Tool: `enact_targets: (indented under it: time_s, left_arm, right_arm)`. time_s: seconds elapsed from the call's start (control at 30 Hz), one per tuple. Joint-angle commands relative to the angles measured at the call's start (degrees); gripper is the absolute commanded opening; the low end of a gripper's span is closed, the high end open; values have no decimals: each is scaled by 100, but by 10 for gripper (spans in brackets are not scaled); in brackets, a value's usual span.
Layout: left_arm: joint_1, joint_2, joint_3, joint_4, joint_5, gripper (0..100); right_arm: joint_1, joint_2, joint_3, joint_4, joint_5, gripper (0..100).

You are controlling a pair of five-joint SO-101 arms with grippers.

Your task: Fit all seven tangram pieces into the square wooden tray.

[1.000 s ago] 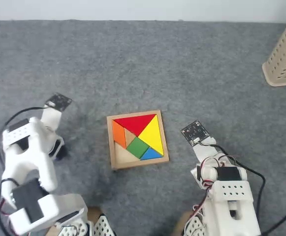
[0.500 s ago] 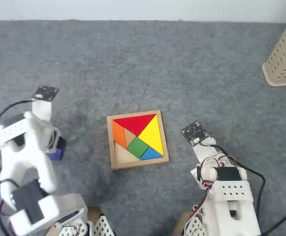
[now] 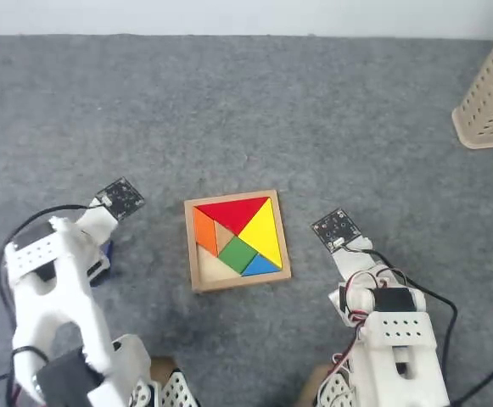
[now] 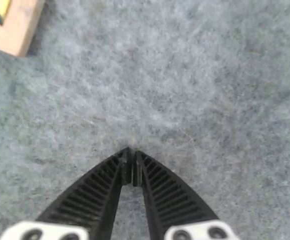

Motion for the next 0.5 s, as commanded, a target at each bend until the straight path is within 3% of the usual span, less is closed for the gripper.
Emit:
enact_targets:
  time_s: [0.0,0.17,0.47]
  left_arm:
    - [35,105,13,-246,-79,205]
    - [62,659,-31,-651,-53,205]
    - [53,1187,-48,-624,-44,190]
  right_arm:
    - [66,-136,-26,-101,97,7]
    - [66,-136,-26,-101,97,7]
    - [66,-136,-26,-101,97,7]
